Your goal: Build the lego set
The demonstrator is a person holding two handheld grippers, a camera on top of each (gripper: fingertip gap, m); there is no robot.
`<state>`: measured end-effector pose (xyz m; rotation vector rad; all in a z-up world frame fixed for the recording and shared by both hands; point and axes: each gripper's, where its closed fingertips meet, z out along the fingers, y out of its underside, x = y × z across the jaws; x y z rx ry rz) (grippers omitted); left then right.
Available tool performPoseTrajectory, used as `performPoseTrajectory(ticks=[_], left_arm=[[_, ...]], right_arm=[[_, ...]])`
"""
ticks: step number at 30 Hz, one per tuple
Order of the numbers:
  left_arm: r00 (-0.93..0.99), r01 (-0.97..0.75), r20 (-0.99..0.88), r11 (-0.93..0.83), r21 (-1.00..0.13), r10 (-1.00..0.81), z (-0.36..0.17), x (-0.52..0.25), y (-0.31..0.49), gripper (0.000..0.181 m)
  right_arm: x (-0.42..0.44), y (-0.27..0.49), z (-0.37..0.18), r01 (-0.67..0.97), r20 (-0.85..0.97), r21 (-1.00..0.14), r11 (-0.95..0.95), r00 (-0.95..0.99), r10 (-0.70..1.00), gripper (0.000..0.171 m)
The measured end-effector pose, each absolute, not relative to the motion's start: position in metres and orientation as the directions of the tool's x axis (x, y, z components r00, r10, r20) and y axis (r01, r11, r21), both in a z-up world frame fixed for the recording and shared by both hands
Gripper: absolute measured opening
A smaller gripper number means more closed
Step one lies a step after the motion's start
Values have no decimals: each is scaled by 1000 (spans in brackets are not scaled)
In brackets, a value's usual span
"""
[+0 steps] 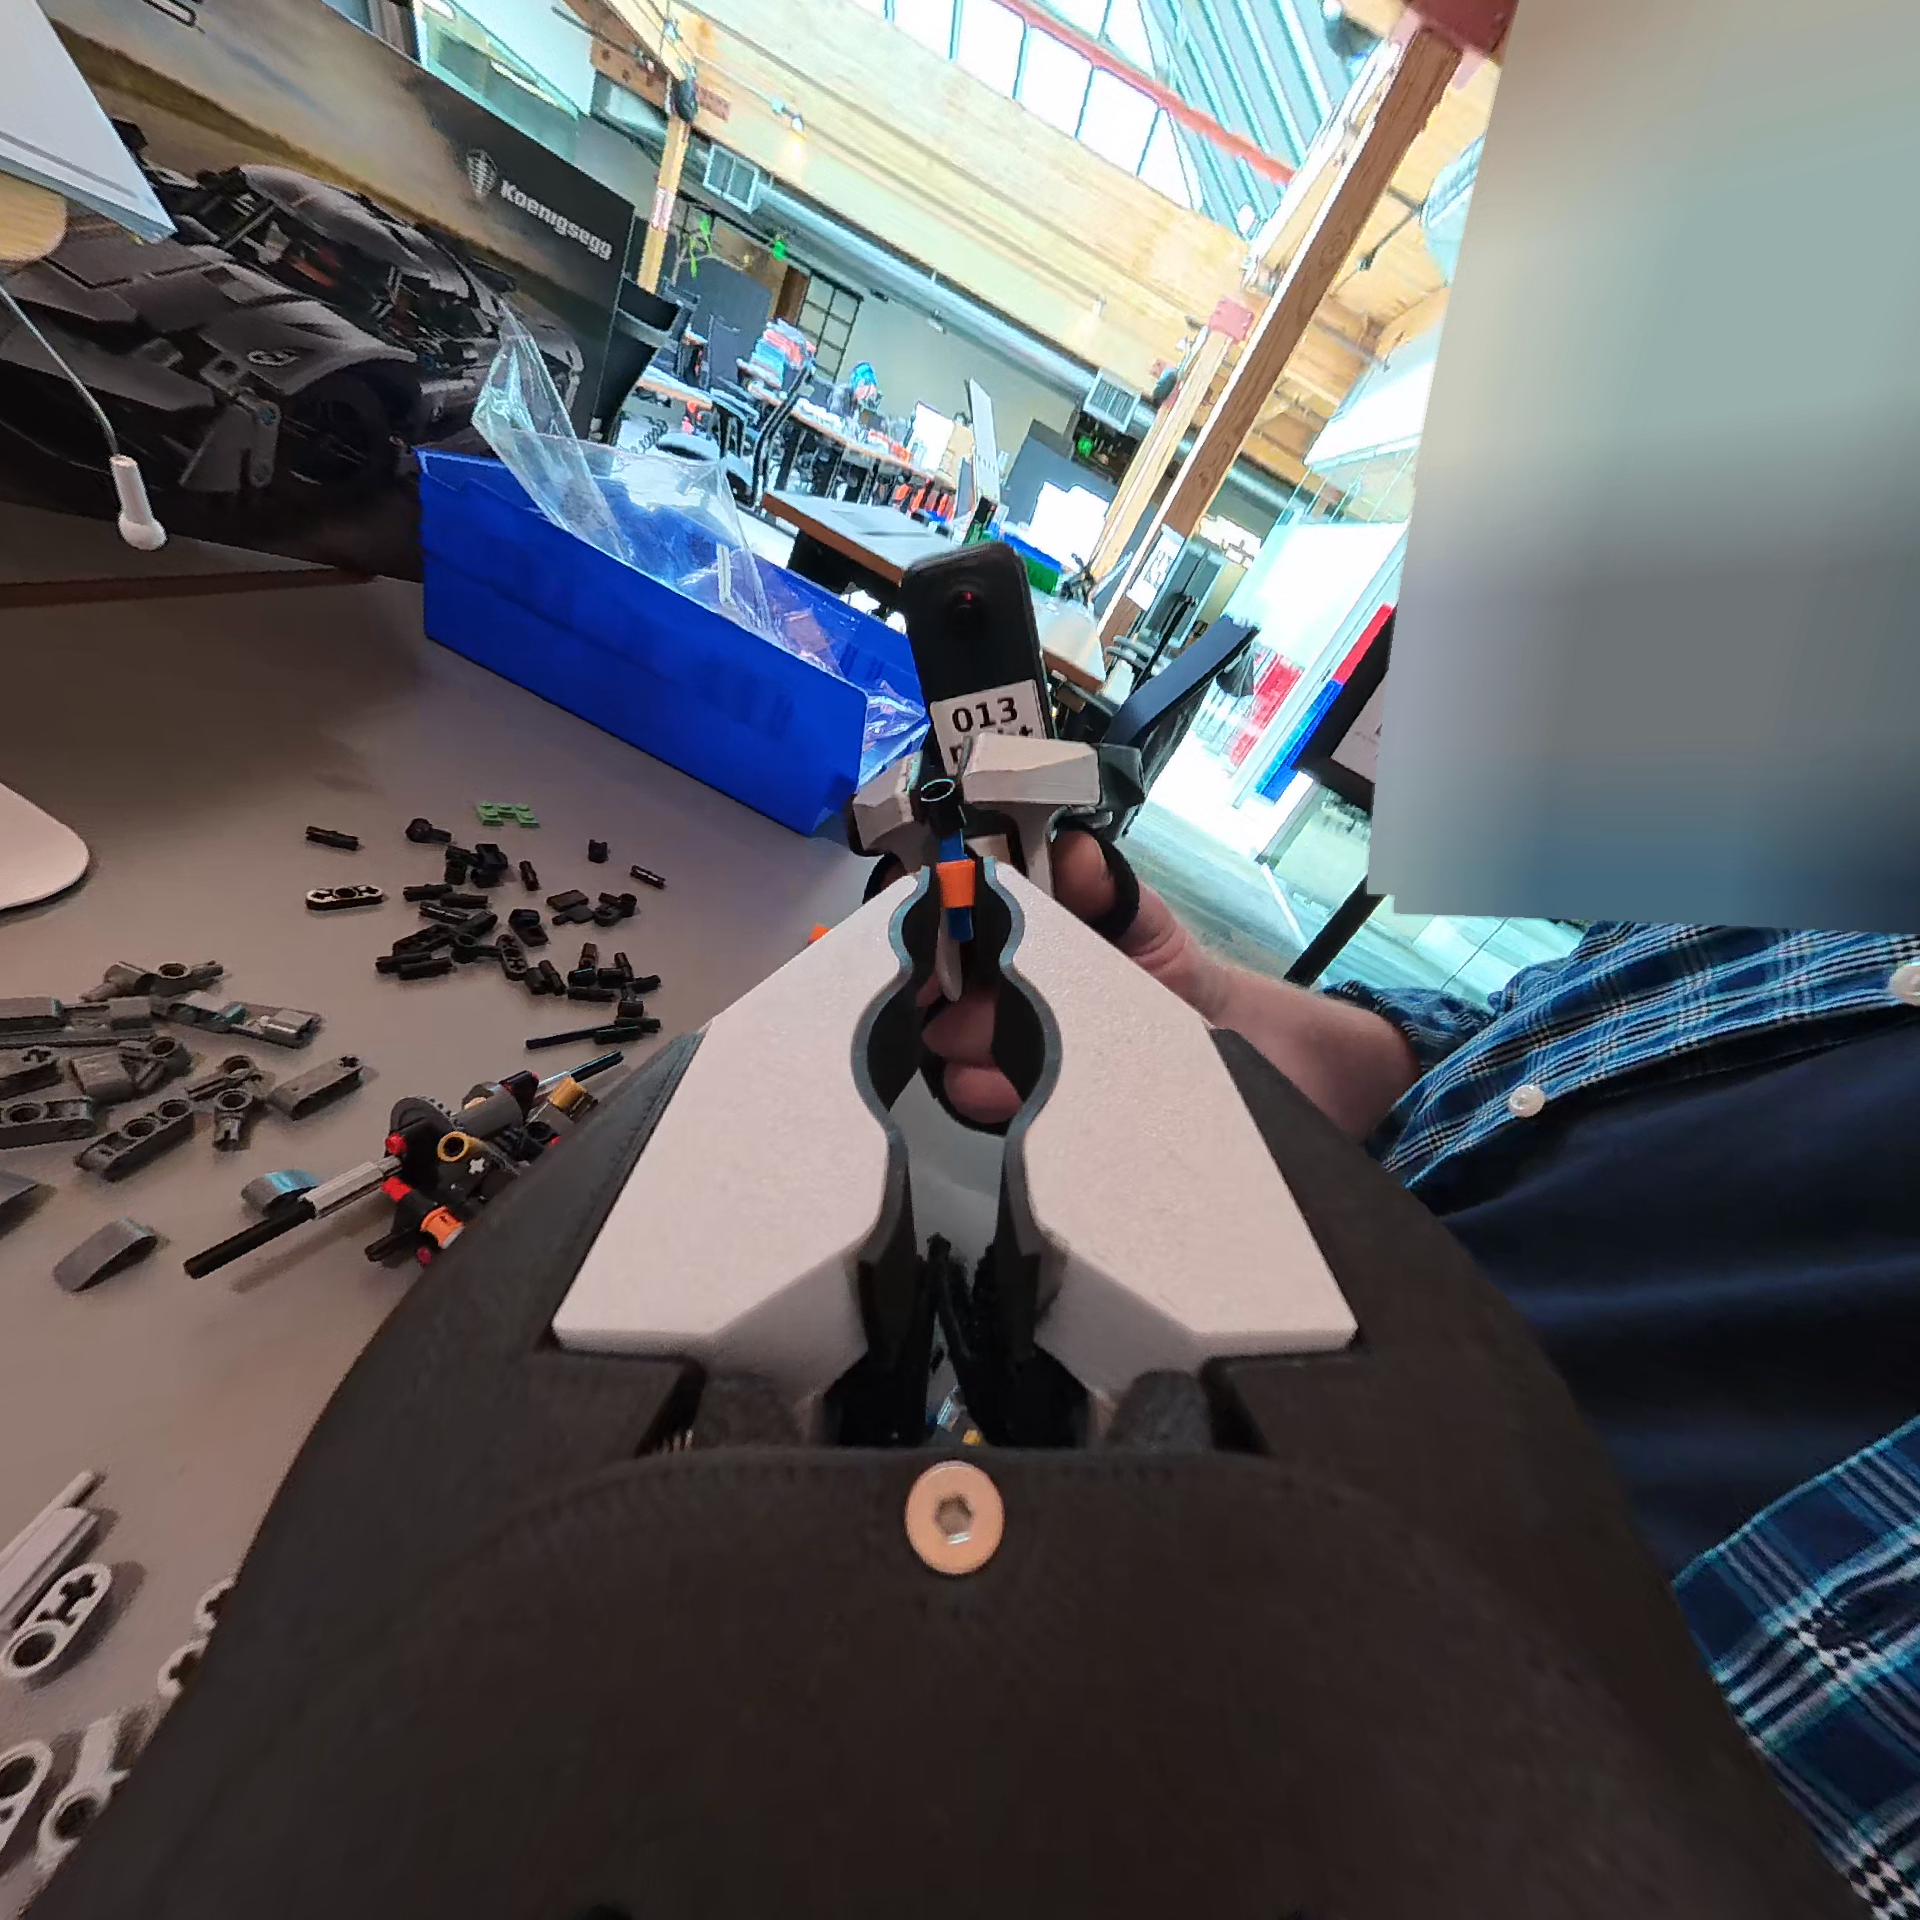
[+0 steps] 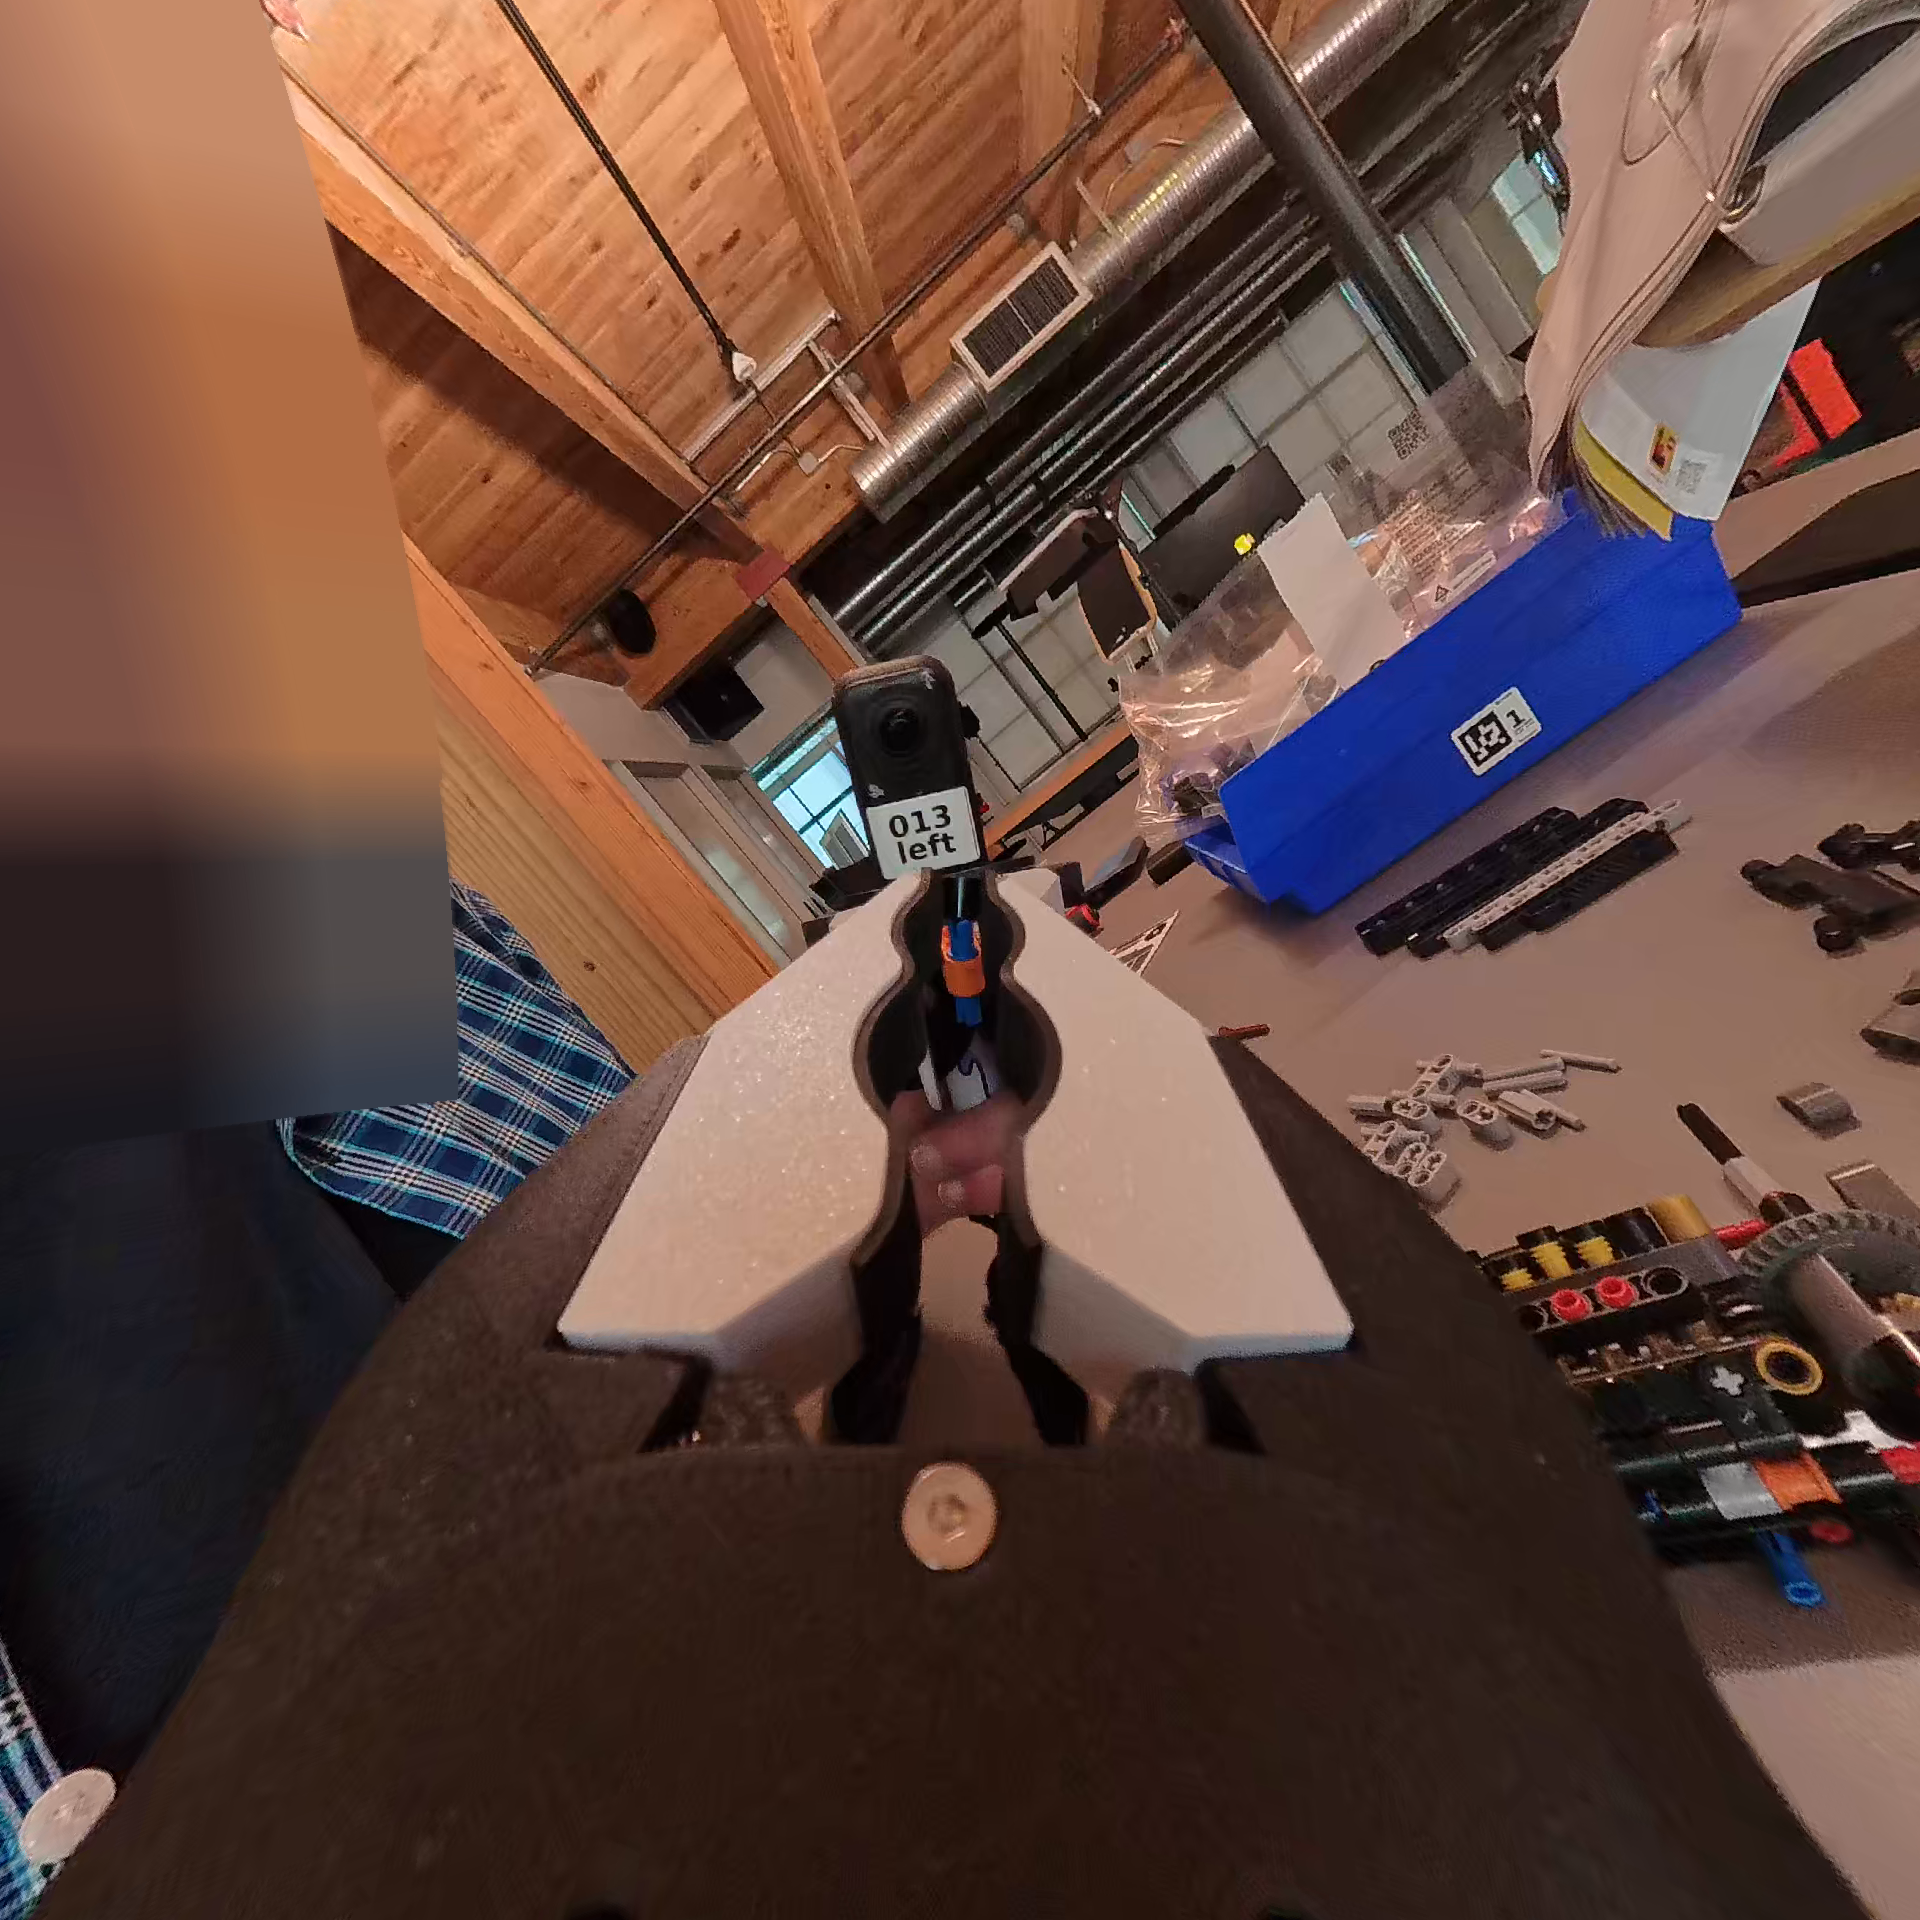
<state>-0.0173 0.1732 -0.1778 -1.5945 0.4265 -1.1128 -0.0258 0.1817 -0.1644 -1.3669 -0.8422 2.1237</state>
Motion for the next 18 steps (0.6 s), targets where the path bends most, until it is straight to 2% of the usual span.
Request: performPoseTrajectory(ticks=[9, 18], left_arm=[[433, 364, 486, -346, -865, -759, -169, -16, 173, 5], [278, 558, 582, -365, -746, -764, -153, -12, 174, 5]], right_arm=[[-22, 181, -156, -129, -614, -684, -718, -429, 662, 4], [-18, 183, -139, -255, -614, -595, -762, -467, 636, 4]])
